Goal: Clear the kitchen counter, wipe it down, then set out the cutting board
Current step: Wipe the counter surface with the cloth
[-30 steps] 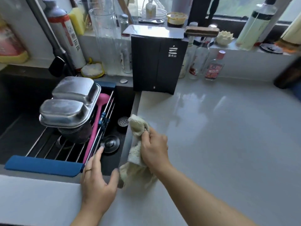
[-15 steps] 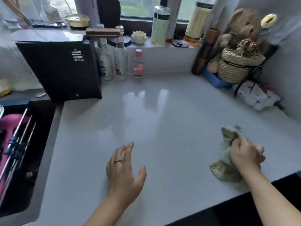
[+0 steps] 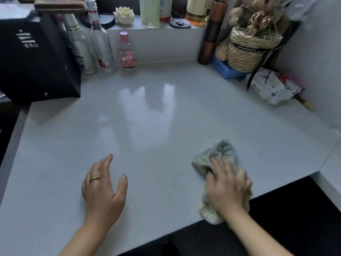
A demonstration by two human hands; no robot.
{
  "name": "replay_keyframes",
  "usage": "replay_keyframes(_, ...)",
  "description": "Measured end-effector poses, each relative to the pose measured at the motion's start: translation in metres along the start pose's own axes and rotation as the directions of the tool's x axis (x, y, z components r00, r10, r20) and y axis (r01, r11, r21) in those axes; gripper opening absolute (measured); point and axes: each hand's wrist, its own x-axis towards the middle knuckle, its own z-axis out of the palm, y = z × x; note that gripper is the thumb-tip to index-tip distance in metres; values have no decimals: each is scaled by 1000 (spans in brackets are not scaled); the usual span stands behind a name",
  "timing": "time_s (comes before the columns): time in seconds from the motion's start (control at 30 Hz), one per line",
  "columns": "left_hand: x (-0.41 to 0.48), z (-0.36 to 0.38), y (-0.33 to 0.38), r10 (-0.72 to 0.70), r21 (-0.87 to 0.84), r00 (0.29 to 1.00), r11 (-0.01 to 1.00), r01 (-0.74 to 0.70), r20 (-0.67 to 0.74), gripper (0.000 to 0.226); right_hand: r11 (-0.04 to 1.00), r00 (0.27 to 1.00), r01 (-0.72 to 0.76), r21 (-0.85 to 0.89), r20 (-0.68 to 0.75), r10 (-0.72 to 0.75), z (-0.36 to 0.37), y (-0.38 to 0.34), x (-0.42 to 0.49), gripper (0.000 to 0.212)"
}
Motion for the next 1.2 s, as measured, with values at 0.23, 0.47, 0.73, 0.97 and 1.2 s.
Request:
replay_keyframes(0.23, -14, -46, -42, -127, -33, 984, 992, 124, -124, 66, 965, 963, 262, -14, 71, -260, 9, -106, -69, 50)
replay_keyframes(0.47, -39, -114, -112, -302, -28, 922, 952, 305, -242, 68, 892, 872, 449, 58, 191, -452, 34, -209, -132, 57)
replay_keyframes(0.73, -48, -161, -170, -383, -71, 874, 922, 380, -299, 66, 847, 807, 504, 169, 258, -531, 50, -331, -168, 59)
replay_keyframes(0.97, -14, -166, -179, -285, -122, 909, 958, 260, -304, 70, 797, 789, 338, 501, 311, -530, 64, -397, -154, 38)
replay_keyframes(1.2, 34, -143, -140, -139, -122, 964, 986, 113, -227, 72, 719, 959, 44, 694, 172, -225, 17, -307, -55, 29)
